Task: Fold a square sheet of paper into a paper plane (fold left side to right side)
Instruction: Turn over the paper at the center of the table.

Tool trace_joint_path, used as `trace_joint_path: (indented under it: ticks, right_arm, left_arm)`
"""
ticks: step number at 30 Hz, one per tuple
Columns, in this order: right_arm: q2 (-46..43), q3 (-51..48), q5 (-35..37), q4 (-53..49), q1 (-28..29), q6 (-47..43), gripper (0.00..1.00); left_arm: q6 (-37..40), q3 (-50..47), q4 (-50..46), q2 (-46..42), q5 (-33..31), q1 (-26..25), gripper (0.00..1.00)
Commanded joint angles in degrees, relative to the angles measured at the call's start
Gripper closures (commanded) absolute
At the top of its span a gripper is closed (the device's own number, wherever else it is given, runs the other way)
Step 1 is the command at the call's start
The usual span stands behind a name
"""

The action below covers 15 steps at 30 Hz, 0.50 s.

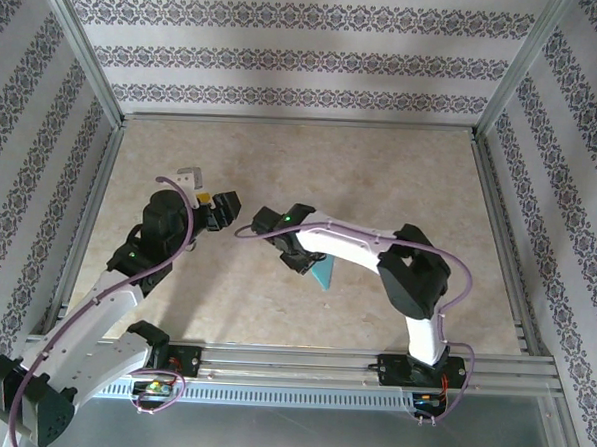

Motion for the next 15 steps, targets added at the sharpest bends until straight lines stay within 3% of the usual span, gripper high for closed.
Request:
trace_joint_path:
  ticks: [1, 8, 15]
  right_arm:
    - [-5.2, -3.2, -5.1, 5.2, -2.5, 1.9, 0.54]
    - [-19.7, -15.3, -12.3, 16.8, -10.1, 7.7, 0.43]
    - [-37.5, -31.9, -23.2, 35.5, -20.0, 16.4, 0.24]
  left_arm:
    - [-2.0, -0.3, 3.5, 1.7, 2.7, 0.7, 0.17]
    - [-8.4, -2.2, 6.3, 9.0, 6.1, 0.6, 0.17]
    - [-14.4, -2.2, 12.1, 20.6, 15.1, -0.1, 0.27]
